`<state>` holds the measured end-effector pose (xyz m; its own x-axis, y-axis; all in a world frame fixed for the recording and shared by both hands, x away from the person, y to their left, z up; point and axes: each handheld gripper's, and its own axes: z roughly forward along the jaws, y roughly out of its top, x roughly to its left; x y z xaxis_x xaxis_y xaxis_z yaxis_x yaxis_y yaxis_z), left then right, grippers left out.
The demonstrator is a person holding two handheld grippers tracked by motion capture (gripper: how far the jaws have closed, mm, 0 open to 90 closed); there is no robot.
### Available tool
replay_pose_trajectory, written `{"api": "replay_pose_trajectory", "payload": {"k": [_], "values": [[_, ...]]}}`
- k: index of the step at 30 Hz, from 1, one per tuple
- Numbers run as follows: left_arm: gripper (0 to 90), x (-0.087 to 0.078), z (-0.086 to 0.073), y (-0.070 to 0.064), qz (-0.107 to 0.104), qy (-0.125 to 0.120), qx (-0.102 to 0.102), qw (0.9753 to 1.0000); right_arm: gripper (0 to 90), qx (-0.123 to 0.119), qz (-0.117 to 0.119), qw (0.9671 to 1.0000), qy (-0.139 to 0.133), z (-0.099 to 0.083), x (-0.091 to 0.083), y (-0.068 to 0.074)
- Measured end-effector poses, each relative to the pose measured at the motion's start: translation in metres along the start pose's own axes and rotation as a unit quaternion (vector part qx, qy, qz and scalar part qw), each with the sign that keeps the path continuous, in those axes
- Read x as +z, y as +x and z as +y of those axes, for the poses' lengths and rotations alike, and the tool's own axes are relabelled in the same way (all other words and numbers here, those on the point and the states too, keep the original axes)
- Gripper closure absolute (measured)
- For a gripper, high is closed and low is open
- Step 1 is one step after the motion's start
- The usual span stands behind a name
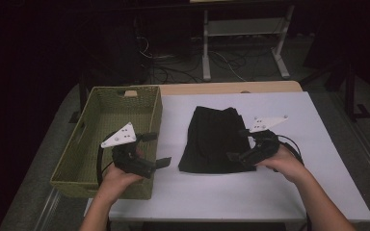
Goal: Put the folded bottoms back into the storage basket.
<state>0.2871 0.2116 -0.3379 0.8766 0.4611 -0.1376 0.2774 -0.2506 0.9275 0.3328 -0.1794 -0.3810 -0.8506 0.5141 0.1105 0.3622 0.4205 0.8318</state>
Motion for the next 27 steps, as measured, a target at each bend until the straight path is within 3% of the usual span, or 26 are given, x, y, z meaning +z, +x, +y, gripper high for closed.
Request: {"api": "replay_pose_trajectory", "payload": {"k": [17, 27], "values": [[0.1, 0.000, 0.000, 0.000, -0.003, -0.001, 0.000, 1.0000, 3.7, -0.015, 0.013, 0.9996, 0.021, 0.002, 0.022, 0.006], [0.1, 0.000, 0.000, 0.000, -0.004, -0.003, -0.002, 1.0000, 14.7, -0.017, 0.020, 0.9988, 0.042, -0.004, 0.029, 0.008]]}}
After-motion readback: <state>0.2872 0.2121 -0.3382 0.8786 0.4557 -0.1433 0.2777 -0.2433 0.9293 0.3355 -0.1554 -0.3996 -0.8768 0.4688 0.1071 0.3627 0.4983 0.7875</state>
